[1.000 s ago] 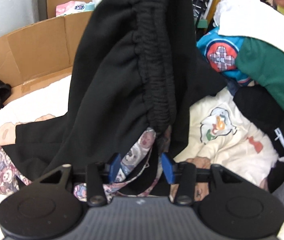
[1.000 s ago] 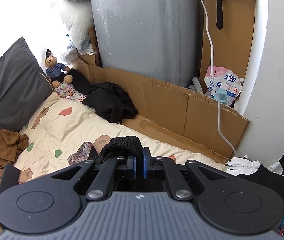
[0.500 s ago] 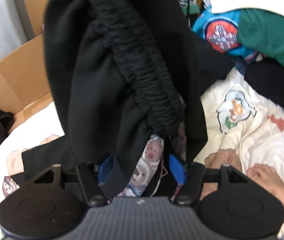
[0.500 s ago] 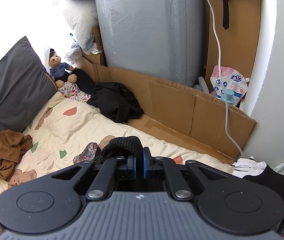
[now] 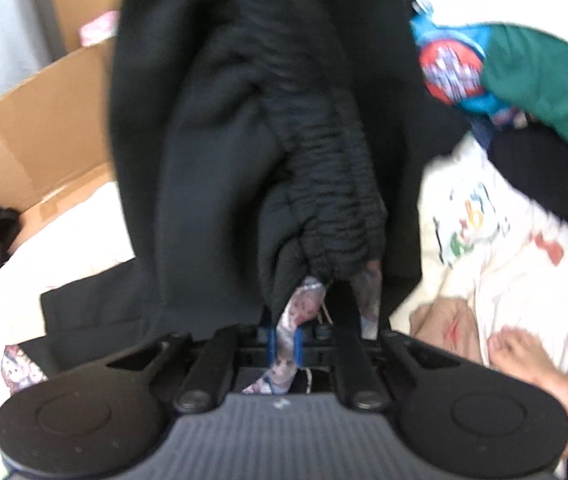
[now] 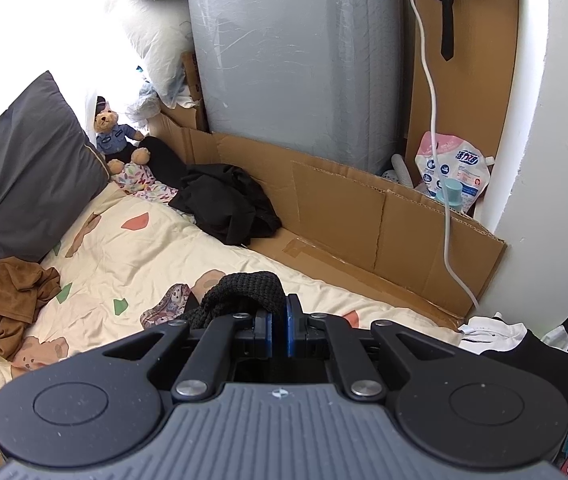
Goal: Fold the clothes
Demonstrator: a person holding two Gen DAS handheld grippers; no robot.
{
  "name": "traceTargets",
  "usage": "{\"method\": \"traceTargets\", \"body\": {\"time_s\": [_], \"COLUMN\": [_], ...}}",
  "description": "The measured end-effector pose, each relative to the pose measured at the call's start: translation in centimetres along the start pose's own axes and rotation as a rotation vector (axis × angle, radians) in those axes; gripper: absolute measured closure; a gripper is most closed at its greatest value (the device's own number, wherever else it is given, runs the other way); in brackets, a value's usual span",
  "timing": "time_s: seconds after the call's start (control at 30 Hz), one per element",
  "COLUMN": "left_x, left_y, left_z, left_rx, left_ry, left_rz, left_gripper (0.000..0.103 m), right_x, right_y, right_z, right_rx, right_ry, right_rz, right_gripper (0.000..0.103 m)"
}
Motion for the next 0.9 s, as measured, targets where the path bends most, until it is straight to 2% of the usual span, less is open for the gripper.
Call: {"method": "traceTargets", "body": {"time_s": [0.23,0.53,0.8,0.9], "left_x": [4.5,10.3,12.0,12.2], "left_y": [-1.2,-2.9,-4.9,-6.3], "left_z": [5.4,14.3,23.4,27.3], "left_rx": [-0.115,-0.339,-0.557,-0.644], "left_ry": [-0.058,-0.142,-0.170,-0.185], "left_rz": [0.155,0.408,0.509,0.504], "left_gripper": [0.097,0.098,0.099,0.099], "right_x": [-1.3,-2.5,-1.4,-0.8], "right_y": [-0.4,-1.1,-2.1,-2.5], "right_z": [0.2,1.6,3.5,4.4], "right_rx": [-0.012,-0.046,-0.098,-0.122], "right_ry": [0.015,0.018,-0.034,-0.067], "right_rz": [-0.021,-0.041,-0.040,-0.040], "right_gripper": [0.096,0.096,0.096,0.096]}}
Point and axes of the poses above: each gripper's, at about its wrist camera, not at the fingertips, and z roughly against the way its jaws point, x to its left, y to its underside, the point moved 7 cm from there along -z, roughly the way its jaws point, and after that the axes turned 9 degrees about -z, right-handed, at the moved point
